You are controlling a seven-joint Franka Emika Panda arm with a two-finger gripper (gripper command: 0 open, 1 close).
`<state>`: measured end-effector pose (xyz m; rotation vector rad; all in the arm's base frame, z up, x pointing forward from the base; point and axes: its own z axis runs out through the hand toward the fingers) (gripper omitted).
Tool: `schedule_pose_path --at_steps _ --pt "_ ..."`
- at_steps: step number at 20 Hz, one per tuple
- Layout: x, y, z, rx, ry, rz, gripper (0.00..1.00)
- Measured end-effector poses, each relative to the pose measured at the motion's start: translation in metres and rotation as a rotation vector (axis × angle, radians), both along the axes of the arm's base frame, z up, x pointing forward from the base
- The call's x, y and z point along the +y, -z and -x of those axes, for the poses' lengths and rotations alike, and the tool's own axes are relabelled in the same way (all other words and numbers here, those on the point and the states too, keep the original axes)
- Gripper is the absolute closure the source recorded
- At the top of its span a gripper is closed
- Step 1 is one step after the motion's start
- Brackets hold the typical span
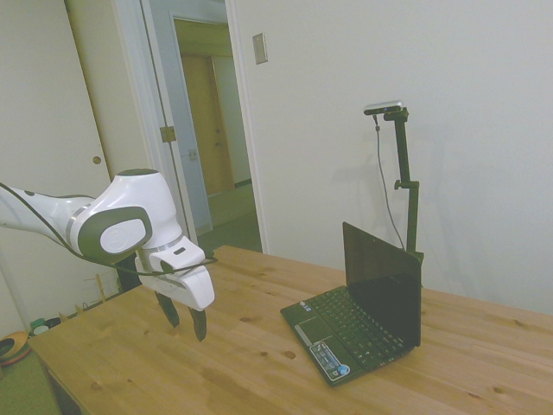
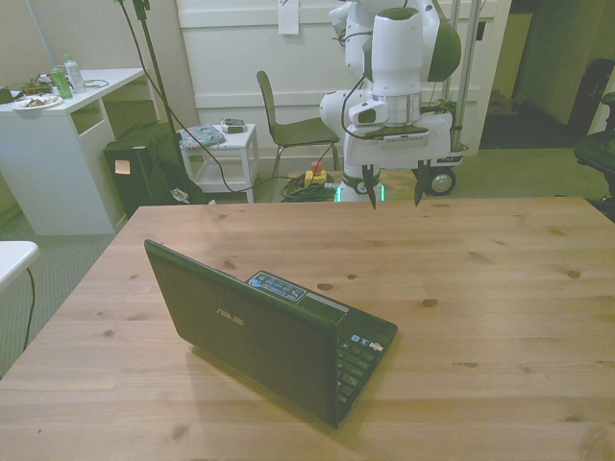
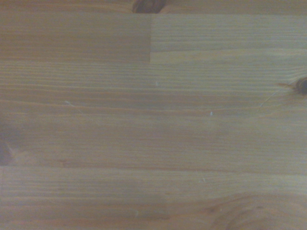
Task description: Close the laptop
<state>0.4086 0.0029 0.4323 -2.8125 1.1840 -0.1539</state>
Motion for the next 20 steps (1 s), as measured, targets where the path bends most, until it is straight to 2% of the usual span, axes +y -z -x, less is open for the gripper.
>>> schedule_pose_path --at_steps 4,8,13,20 --pt "-0.008 -0.007 -0.003 -0.011 0.002 0.043 0.00" --pt "-0.048 -0.042 -0.006 -0.033 0.071 0.070 0.00" --pt "-0.126 -0.105 -0.017 -0.089 0.194 0.102 0.00" --pt "-0.245 -0.163 -0.075 -0.148 0.286 0.161 0.00"
